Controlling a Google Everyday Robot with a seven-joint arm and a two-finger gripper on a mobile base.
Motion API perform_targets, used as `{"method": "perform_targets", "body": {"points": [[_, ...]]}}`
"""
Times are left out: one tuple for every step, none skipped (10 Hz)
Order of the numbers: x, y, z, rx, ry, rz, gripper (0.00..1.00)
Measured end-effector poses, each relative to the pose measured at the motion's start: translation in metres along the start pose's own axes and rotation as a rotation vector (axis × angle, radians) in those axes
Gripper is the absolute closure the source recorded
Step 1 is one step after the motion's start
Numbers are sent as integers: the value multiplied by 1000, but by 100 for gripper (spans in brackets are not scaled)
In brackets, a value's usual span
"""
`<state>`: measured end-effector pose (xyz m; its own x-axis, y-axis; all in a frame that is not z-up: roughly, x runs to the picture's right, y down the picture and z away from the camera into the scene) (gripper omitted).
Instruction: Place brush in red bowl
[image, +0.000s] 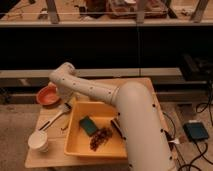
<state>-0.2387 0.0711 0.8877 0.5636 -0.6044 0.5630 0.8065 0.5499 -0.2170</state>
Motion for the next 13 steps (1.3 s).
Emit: {"method": "perform_targets", "body": {"points": [[-1,0,4,-6,-6,2,20],[-3,-2,6,-11,-7,0,20],[-4,-3,6,-16,-8,-2,20],[-3,-3,7,-23,-10,-3,20],[-2,-2,8,-32,-13,-3,20],[-1,-1,9,-36,-17,-4,21],[-1,1,12,-36,-29,-3,29],[-1,2,14,-33,-41,0,38],[1,3,15,-32,-50,4,48],[1,2,16,-32,-54,3,53],[-1,0,18,-34,-59,-2,54],[-3,-3,20,-35,-62,-7,54],[-4,-3,21,-42,-64,-11,54]]}}
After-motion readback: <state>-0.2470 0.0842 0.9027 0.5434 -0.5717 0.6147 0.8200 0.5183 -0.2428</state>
